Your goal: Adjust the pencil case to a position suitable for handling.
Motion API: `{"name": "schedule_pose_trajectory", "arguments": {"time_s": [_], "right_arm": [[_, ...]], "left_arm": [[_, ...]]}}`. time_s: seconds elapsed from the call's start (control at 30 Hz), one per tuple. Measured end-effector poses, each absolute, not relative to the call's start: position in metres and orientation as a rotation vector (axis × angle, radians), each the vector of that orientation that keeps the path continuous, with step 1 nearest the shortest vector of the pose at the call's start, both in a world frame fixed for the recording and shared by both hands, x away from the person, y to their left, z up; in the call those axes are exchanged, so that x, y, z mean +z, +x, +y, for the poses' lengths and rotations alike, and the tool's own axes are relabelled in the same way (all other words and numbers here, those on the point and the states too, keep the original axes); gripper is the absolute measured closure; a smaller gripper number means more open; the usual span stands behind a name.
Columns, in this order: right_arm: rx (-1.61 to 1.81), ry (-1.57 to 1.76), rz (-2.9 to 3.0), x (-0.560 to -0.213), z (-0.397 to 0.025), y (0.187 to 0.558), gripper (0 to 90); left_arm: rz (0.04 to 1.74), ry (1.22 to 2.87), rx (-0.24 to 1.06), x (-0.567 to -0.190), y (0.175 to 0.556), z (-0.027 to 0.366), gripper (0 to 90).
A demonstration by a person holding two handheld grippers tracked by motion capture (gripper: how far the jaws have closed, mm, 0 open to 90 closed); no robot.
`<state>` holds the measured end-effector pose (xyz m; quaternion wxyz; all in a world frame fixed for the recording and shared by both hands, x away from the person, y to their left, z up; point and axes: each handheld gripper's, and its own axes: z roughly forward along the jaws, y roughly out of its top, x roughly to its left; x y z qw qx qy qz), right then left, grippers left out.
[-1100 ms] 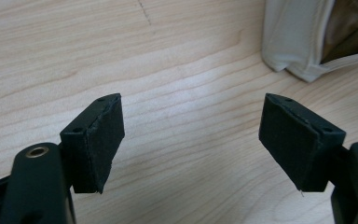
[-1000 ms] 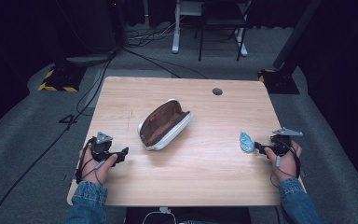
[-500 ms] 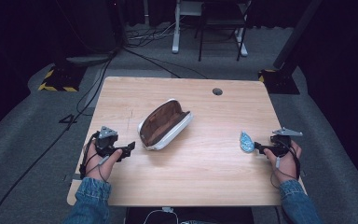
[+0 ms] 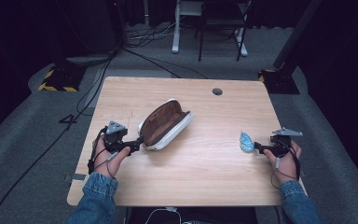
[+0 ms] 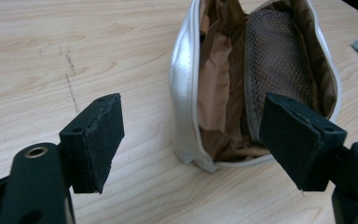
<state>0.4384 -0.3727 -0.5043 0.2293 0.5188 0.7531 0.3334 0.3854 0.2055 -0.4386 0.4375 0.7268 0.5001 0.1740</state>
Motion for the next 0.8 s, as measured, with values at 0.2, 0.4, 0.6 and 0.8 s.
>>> {"name": "schedule_pose_trajectory", "arguments": {"time_s": [0.2,0.4,0.6,0.8], "right_arm": [[0.918,1.428,2.073,-0.504,-0.373,0.438,14.9],[0.918,1.427,2.073,-0.504,-0.373,0.438,14.9],[0.918,1.428,2.073,-0.504,-0.373,0.439,14.9],[0.918,1.428,2.073,-0.504,-0.373,0.439,14.9]], "left_arm": [[1.216,1.790,0.450,-0.439,0.395,0.196,22.0],[1.214,1.801,0.455,-0.446,0.407,0.187,22.5],[1.229,1.820,0.481,-0.457,0.419,0.182,24.1],[1.244,1.829,0.481,-0.465,0.427,0.179,28.7]]}}
